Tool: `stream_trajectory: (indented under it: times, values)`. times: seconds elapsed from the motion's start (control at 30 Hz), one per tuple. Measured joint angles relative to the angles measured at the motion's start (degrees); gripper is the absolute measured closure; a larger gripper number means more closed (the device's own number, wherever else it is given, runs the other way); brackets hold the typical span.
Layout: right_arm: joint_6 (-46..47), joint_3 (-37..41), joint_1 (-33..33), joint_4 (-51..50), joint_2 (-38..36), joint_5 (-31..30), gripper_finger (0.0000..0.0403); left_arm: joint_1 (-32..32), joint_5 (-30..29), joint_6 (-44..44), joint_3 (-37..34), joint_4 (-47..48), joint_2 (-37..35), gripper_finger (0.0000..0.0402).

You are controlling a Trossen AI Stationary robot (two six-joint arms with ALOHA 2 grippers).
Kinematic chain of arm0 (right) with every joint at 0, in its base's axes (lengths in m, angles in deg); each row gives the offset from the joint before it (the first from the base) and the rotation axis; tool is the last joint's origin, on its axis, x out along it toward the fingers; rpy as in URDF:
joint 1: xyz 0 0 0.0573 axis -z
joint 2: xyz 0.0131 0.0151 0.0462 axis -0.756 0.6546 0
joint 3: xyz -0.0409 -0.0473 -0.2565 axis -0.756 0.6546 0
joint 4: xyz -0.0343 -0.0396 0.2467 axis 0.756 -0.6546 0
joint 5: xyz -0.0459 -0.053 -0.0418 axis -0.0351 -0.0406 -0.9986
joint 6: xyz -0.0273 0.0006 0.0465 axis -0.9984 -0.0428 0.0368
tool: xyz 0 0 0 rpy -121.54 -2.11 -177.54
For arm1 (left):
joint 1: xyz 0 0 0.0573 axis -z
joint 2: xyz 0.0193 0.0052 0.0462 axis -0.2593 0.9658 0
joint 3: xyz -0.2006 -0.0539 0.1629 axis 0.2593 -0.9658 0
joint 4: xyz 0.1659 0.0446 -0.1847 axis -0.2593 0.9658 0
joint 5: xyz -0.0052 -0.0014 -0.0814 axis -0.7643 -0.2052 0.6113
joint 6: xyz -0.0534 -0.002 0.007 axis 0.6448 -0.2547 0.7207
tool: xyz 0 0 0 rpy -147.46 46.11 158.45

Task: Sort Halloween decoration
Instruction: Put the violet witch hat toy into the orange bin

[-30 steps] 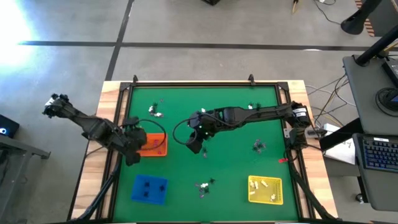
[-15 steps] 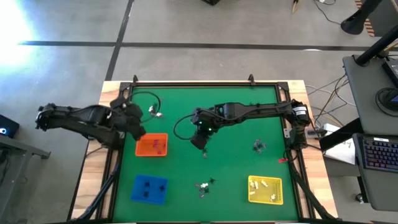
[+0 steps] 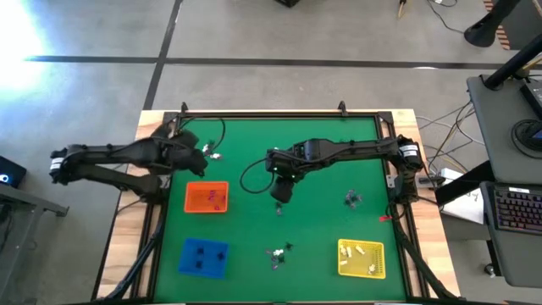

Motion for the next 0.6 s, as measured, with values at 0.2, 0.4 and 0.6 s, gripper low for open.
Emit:
stream_trajectory:
  times: [0.2,0.4,0.6]
  values:
    - [-3.4,0.0,1.2,-0.8,0.0,0.1,0.0275,-11.0,12.0,-19.0,-2.6,-14.2,3.5,0.0316]
    - [-6.7,0.0,2.5,-2.2,0.0,0.0,0.0275,-23.7,27.2,-30.9,-3.0,-23.7,6.1,0.0337]
    - [-9.1,0.0,3.5,-3.2,0.0,0.0,0.0275,-36.2,49.4,-38.2,-3.0,-25.6,9.5,0.0349]
